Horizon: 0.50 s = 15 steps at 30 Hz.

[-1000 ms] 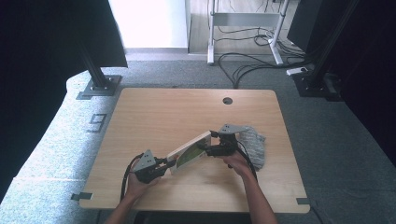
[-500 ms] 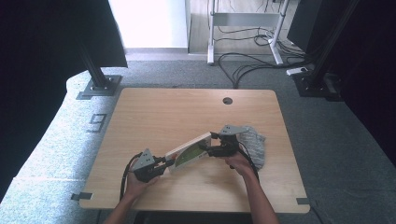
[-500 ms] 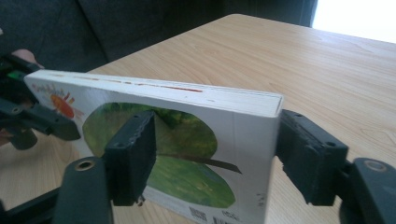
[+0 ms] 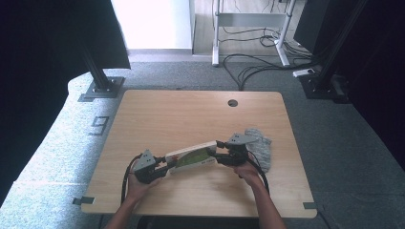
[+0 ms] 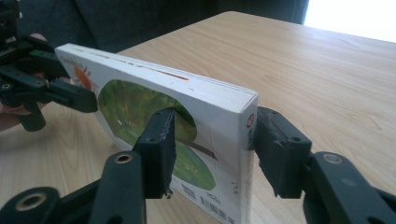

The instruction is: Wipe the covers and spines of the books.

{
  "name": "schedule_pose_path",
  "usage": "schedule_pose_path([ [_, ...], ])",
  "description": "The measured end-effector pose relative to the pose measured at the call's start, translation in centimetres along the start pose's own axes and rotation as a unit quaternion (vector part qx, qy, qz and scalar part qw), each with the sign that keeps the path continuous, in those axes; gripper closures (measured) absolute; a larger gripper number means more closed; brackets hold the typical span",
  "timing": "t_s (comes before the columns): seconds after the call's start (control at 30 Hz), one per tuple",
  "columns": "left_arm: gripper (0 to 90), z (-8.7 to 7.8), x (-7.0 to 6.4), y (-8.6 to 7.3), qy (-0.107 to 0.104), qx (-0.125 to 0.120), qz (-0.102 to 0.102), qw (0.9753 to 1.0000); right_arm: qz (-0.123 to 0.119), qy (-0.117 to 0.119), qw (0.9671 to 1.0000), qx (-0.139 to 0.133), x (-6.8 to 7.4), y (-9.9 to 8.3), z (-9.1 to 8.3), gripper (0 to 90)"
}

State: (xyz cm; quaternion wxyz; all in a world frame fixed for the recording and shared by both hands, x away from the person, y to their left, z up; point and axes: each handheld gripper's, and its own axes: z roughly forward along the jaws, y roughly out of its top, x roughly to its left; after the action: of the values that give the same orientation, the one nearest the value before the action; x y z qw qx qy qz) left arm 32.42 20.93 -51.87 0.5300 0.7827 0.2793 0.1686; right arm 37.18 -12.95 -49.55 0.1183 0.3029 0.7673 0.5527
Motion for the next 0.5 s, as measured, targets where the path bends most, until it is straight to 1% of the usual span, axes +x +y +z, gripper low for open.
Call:
schedule_pose_path([
  [0.13, 64.0, 0.1, 0.3, 0.0, 0.0, -0.003, -0.009, 1.0, 0.0, -0.006, 1.0, 0.005, 0.5, -0.2, -0.5, 52.7],
  [0.17, 63.5, 0.1, 0.3, 0.0, -0.001, -0.003, -0.011, 0.9999, 0.005, -0.007, 1.0, 0.005, 0.6, -0.2, -0.6, 53.2],
  [0.43, 59.1, 0.5, 0.7, 0.2, -0.006, -0.003, -0.019, 0.9998, 0.02, -0.01, 0.9997, 0.0, 1.2, -0.8, -1.3, 55.6],
  [0.5, 58.1, 0.6, 0.9, 0.3, -0.004, -0.001, -0.023, 0.9997, 0.024, -0.014, 0.9996, 0.008, 1.2, -0.9, -1.2, 55.8],
])
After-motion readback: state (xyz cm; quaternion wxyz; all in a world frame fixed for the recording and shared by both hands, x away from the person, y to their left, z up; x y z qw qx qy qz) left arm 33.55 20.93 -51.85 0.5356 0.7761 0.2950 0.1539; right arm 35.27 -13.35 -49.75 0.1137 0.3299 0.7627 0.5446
